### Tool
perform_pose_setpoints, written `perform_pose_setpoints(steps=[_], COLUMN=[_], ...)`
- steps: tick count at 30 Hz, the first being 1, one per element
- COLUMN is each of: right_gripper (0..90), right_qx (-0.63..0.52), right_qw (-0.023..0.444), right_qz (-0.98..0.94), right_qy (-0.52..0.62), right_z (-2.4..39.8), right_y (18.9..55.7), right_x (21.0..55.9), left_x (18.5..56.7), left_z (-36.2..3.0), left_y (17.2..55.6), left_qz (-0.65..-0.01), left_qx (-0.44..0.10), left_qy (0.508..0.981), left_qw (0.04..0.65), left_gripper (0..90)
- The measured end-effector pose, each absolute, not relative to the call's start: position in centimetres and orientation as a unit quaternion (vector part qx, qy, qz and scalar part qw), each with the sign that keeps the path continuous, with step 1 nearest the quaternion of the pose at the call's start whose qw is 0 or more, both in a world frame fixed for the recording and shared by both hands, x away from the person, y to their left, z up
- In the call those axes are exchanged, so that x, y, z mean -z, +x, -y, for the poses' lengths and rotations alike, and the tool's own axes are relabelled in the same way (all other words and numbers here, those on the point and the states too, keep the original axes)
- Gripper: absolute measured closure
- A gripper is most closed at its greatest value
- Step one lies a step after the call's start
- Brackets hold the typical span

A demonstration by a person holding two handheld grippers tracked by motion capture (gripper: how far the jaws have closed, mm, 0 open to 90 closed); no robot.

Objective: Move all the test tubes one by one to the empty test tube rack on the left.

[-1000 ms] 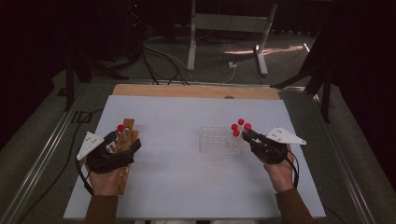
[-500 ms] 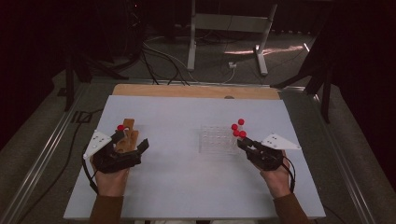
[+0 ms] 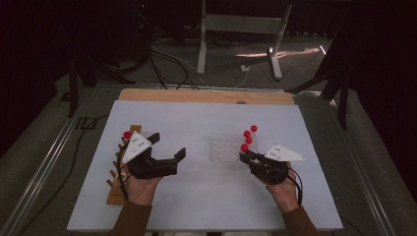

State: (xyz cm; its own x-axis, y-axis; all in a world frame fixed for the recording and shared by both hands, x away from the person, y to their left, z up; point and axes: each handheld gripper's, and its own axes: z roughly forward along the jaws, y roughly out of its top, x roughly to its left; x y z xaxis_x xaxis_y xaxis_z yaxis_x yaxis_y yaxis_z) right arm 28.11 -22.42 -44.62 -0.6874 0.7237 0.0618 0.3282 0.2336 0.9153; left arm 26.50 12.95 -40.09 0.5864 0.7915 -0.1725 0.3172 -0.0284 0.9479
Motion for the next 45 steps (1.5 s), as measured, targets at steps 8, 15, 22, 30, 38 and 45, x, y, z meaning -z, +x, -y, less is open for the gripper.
perform_pose_setpoints(steps=[8, 15, 22, 30, 38, 45], right_gripper=[74.6, 74.6, 74.6, 74.6, 73.7, 44.4], right_qx=[-0.511, -0.506, -0.503, -0.503, -0.503, -0.517], right_qw=[0.176, 0.166, 0.158, 0.157, 0.153, 0.144], right_qz=[-0.773, -0.782, -0.790, -0.791, -0.795, -0.785], right_qy=[0.334, 0.324, 0.315, 0.310, 0.301, 0.309], right_z=[21.0, 19.9, 19.2, 19.1, 19.0, 20.0], right_y=[27.7, 27.5, 27.4, 27.3, 27.3, 27.7], right_x=[45.0, 45.3, 45.4, 45.4, 45.5, 45.5], left_x=[40.3, 40.7, 41.9, 42.8, 43.1, 42.9], left_z=[-7.8, -5.2, -2.9, -1.7, -1.4, -2.0], left_y=[27.2, 27.7, 28.0, 28.6, 28.7, 29.0], left_qz=[-0.354, -0.339, -0.323, -0.311, -0.307, -0.324], left_qx=[-0.170, -0.151, -0.134, -0.101, -0.102, -0.112], left_qy=[0.724, 0.742, 0.761, 0.772, 0.782, 0.774], left_qw=[0.567, 0.558, 0.547, 0.545, 0.533, 0.533], left_gripper=[1.1, 8.3, 28.3, 54.5, 70.5, 70.6])
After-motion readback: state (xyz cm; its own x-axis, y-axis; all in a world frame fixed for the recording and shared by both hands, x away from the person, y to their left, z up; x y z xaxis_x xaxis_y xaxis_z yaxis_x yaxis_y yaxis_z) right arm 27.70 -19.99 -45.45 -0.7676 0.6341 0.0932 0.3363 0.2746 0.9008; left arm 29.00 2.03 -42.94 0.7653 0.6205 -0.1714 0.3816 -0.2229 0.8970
